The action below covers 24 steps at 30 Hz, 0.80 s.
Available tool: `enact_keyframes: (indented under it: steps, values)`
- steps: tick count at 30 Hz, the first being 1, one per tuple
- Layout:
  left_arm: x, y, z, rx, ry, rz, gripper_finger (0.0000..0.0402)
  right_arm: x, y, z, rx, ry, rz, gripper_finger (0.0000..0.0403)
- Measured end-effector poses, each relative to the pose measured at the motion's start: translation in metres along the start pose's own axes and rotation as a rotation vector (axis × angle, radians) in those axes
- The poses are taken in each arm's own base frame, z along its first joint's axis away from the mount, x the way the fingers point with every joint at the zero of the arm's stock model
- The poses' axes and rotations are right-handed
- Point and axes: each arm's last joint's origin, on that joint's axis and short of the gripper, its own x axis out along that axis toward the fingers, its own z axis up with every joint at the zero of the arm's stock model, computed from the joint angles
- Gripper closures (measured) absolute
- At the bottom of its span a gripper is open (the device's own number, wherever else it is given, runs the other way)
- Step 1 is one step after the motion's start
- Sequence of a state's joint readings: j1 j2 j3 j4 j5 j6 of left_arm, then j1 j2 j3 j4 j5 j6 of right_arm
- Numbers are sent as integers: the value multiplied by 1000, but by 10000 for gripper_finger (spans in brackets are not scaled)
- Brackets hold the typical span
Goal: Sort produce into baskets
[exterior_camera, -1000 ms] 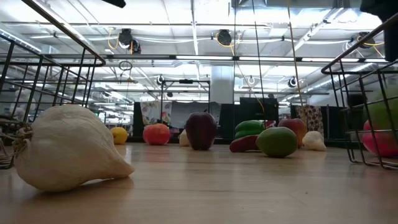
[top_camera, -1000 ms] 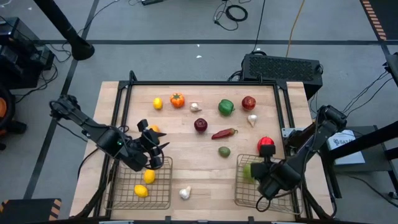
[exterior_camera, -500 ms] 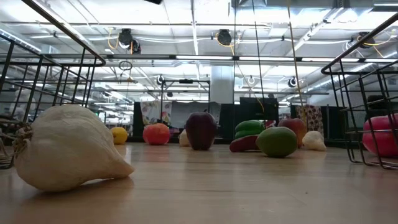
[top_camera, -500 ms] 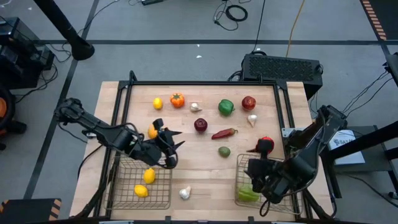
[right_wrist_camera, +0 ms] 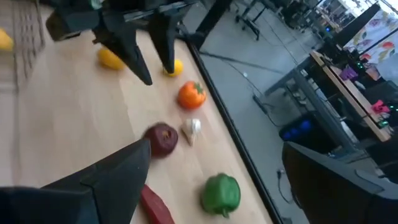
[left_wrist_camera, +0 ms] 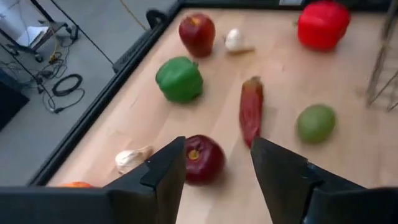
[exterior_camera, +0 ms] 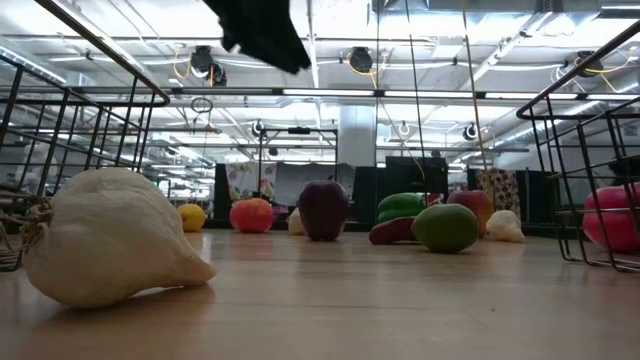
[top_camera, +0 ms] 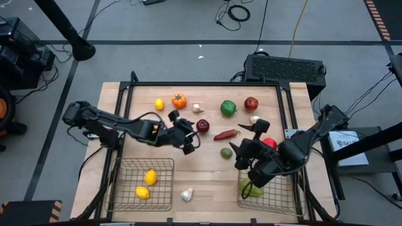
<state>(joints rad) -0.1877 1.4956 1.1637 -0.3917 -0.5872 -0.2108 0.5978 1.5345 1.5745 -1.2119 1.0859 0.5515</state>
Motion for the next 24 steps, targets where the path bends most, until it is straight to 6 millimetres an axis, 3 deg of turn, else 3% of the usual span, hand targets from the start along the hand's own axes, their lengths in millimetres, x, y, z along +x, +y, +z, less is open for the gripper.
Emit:
enact_keyframes:
  steps: [5,10,19,24]
  values:
    - [35,19,1,-19,43,-88,182,6,0,-10,-65,79,20,49]
    - [72,34,-2,-124,56,-63,167,5,-1,-11,-64,83,26,49]
    - [111,23,-22,-159,102,-5,166,5,-3,-10,-101,77,18,49]
    - [122,19,-30,-215,114,51,166,6,-3,-10,-108,76,13,49]
